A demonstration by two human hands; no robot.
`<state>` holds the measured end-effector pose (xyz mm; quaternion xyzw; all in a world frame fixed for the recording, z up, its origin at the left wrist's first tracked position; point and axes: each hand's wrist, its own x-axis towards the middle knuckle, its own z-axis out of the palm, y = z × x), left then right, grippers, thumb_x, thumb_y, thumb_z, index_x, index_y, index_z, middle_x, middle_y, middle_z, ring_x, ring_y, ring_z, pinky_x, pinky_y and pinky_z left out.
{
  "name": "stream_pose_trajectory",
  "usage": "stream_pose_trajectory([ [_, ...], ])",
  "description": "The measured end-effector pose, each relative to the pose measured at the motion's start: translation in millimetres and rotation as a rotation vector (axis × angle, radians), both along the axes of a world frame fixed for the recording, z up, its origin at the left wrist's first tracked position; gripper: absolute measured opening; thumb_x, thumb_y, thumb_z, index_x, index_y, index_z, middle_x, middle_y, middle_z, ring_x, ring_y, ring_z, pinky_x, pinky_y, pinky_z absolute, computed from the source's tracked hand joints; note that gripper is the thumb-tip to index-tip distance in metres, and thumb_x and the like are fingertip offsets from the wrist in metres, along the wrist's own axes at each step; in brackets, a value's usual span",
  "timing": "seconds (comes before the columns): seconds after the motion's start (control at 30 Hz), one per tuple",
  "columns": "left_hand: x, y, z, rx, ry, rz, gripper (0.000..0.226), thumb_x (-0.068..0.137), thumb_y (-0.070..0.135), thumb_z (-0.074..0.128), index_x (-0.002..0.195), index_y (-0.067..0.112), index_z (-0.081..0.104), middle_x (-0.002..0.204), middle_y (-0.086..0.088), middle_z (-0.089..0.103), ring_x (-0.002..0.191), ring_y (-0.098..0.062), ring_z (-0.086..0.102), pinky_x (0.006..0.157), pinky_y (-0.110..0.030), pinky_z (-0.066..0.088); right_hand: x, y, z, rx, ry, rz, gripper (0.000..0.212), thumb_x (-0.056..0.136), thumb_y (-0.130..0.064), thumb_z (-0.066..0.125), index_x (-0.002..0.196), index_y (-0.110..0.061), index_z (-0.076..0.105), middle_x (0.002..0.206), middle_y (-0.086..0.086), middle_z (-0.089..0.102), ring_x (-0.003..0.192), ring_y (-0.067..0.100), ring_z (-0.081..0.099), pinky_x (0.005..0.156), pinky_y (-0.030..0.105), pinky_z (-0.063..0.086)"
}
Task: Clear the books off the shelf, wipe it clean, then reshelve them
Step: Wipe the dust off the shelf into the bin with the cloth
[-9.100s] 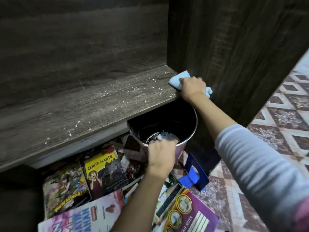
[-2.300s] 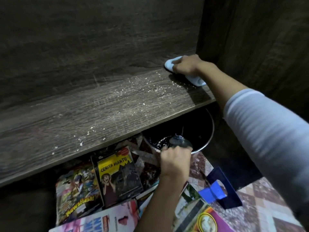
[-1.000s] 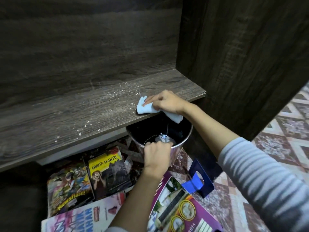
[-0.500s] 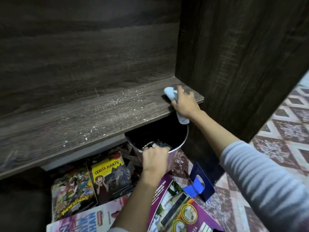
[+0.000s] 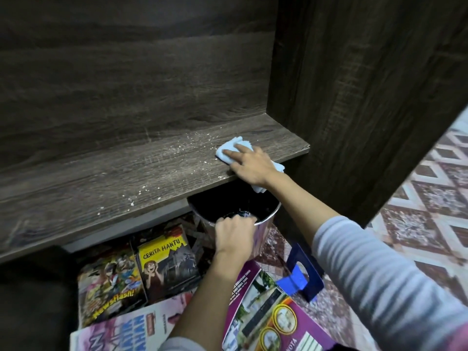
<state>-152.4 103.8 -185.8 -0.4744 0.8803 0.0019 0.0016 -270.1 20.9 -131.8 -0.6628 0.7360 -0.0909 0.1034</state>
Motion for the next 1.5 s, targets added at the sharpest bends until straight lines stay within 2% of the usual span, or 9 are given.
stream_pose_trajectory([
  [0.17, 3.2, 6.1, 6.6, 0.006, 0.011, -0.002, 0.026, 0.094, 0.019, 0.045, 0.117, 0.021, 0.058, 0.11, -0.009, 0.066, 0.106, -0.029, 0.061, 0.088, -0.032, 0.041, 13.4, 10.8, 2.6, 0.034, 0.054, 0.117, 0.067, 0.086, -0.027, 0.056, 0.145, -0.041, 0.027, 0.158, -0.007, 0.015, 0.139, 0.034, 0.02, 0.113, 0.04, 0.021],
  [0.4, 18.2, 18.8, 15.5, 0.039, 0.037, 0.07, 0.024, 0.095, 0.02, 0.044, 0.113, 0.025, 0.06, 0.109, -0.008, 0.067, 0.105, -0.027, 0.062, 0.086, -0.031, 0.043, 22.3, 28.6, 5.5, 0.07, 0.077, 0.231, 0.071, 0.08, -0.005, 0.047, 0.14, -0.041, 0.039, 0.156, -0.008, 0.024, 0.134, 0.032, 0.03, 0.111, 0.039, 0.029],
  [0.53, 32.7, 24.5, 21.0, 0.037, 0.032, 0.068, 0.027, 0.095, 0.022, 0.045, 0.118, 0.029, 0.058, 0.111, -0.006, 0.066, 0.106, -0.027, 0.061, 0.084, -0.031, 0.044, 20.1, 45.3, 27.3, 0.055, -0.115, 0.27, 0.063, 0.079, 0.002, 0.043, 0.129, -0.035, 0.057, 0.143, -0.002, 0.048, 0.131, 0.024, 0.043, 0.106, 0.028, 0.035],
  [0.63, 37.7, 24.8, 18.7, 0.024, 0.0, 0.061, 0.028, 0.095, 0.02, 0.045, 0.119, 0.028, 0.057, 0.111, -0.006, 0.066, 0.106, -0.028, 0.062, 0.083, -0.03, 0.044, 9.2, 46.9, 44.2, -0.09, -0.265, 0.095, 0.051, 0.085, -0.003, 0.046, 0.128, -0.026, 0.059, 0.137, 0.006, 0.054, 0.13, 0.024, 0.045, 0.102, 0.022, 0.031],
  [0.77, 39.3, 19.8, 15.2, 0.032, 0.003, 0.056, 0.028, 0.096, 0.018, 0.044, 0.119, 0.028, 0.057, 0.108, -0.006, 0.067, 0.104, -0.028, 0.062, 0.082, -0.031, 0.044, -22.3, 18.7, 41.5, -0.178, -0.06, -0.325, 0.046, 0.088, -0.015, 0.048, 0.133, -0.022, 0.051, 0.14, 0.017, 0.046, 0.129, 0.037, 0.041, 0.105, 0.041, 0.035],
  [0.97, 36.0, 1.7, 9.2, 0.061, 0.025, 0.048, 0.026, 0.095, 0.019, 0.048, 0.118, 0.027, 0.058, 0.107, -0.007, 0.067, 0.104, -0.029, 0.062, 0.083, -0.031, 0.044, -58.8, -13.6, 6.0, 0.034, -0.011, -0.496, 0.055, 0.096, -0.026, 0.039, 0.147, -0.018, 0.022, 0.157, 0.021, 0.002, 0.141, 0.048, -0.003, 0.114, 0.051, 0.005],
  [1.17, 37.7, -8.9, 13.1, 0.02, 0.042, 0.052, 0.024, 0.093, 0.017, 0.05, 0.113, 0.026, 0.06, 0.103, -0.005, 0.068, 0.102, -0.028, 0.063, 0.082, -0.03, 0.043, -61.4, -43.6, 26.7, 0.017, 0.073, -0.413, 0.048, 0.095, -0.021, 0.034, 0.142, -0.011, 0.033, 0.15, 0.029, 0.018, 0.138, 0.047, 0.016, 0.113, 0.051, 0.016],
  [1.3, 39.4, -15.4, 16.7, -0.001, 0.05, 0.052, 0.021, 0.095, 0.016, 0.049, 0.11, 0.026, 0.06, 0.1, -0.005, 0.068, 0.099, -0.027, 0.064, 0.08, -0.03, 0.044, -53.6, -42.9, 33.3, -0.054, 0.134, -0.189, 0.042, 0.094, -0.018, 0.038, 0.135, -0.014, 0.042, 0.141, 0.023, 0.035, 0.129, 0.041, 0.036, 0.104, 0.045, 0.031],
  [1.5, 30.7, -2.5, 12.4, 0.033, 0.051, 0.016, 0.023, 0.096, 0.02, 0.047, 0.114, 0.026, 0.06, 0.105, -0.006, 0.068, 0.102, -0.028, 0.063, 0.083, -0.031, 0.044, -44.5, 2.4, 21.0, -0.091, 0.15, 0.06, 0.054, 0.092, -0.017, 0.046, 0.144, -0.029, 0.038, 0.155, 0.004, 0.027, 0.135, 0.032, 0.036, 0.106, 0.037, 0.03],
])
